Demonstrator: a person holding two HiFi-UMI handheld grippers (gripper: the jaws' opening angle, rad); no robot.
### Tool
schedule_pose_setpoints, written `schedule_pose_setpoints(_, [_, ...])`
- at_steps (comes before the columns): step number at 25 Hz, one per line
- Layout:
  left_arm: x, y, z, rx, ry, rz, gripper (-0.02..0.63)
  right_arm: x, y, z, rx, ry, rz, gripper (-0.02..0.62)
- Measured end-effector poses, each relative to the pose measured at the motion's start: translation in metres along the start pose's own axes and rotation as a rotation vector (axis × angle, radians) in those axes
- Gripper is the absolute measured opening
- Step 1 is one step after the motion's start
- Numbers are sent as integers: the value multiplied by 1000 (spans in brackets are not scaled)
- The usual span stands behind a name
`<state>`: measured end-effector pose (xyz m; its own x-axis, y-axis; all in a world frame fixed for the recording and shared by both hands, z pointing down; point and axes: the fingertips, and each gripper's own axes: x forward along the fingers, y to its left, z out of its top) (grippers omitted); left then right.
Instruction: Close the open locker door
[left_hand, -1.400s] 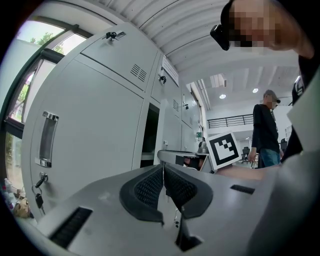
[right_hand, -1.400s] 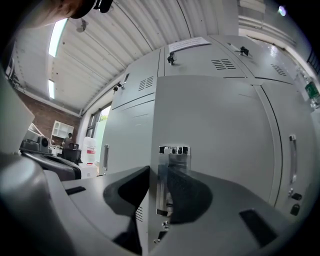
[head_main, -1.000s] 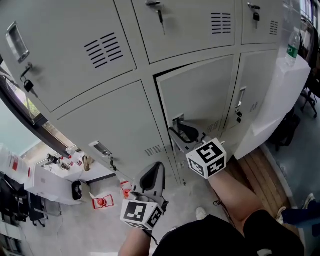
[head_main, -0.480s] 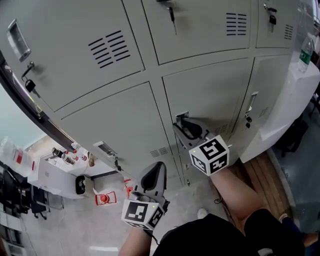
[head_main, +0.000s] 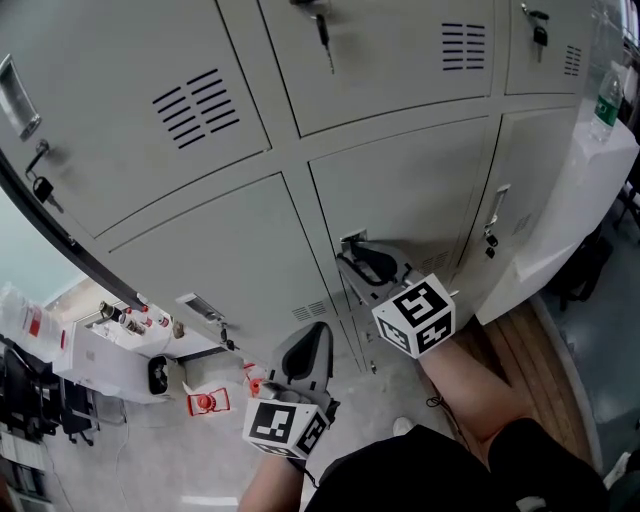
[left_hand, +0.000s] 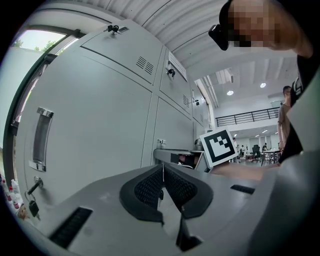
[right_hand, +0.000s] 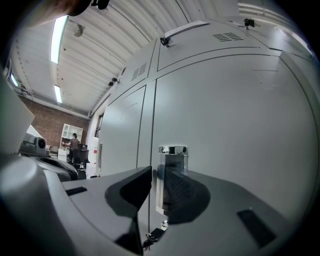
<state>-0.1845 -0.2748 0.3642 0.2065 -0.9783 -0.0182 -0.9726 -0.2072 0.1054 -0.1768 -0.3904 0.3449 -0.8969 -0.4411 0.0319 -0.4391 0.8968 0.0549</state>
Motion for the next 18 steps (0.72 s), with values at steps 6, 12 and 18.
schedule_pose_setpoints(6, [6, -4, 1, 1, -2, -16, 20, -9, -7, -2, 0, -1, -14, 141])
schedule_pose_setpoints(12, [9, -12, 0, -3, -2, -33, 20, -17, -12, -6, 2, -2, -24, 141])
schedule_pose_setpoints(18, [7, -14, -1, -6, -1, -43, 20, -22, -14, -9, 8, 4, -33, 152])
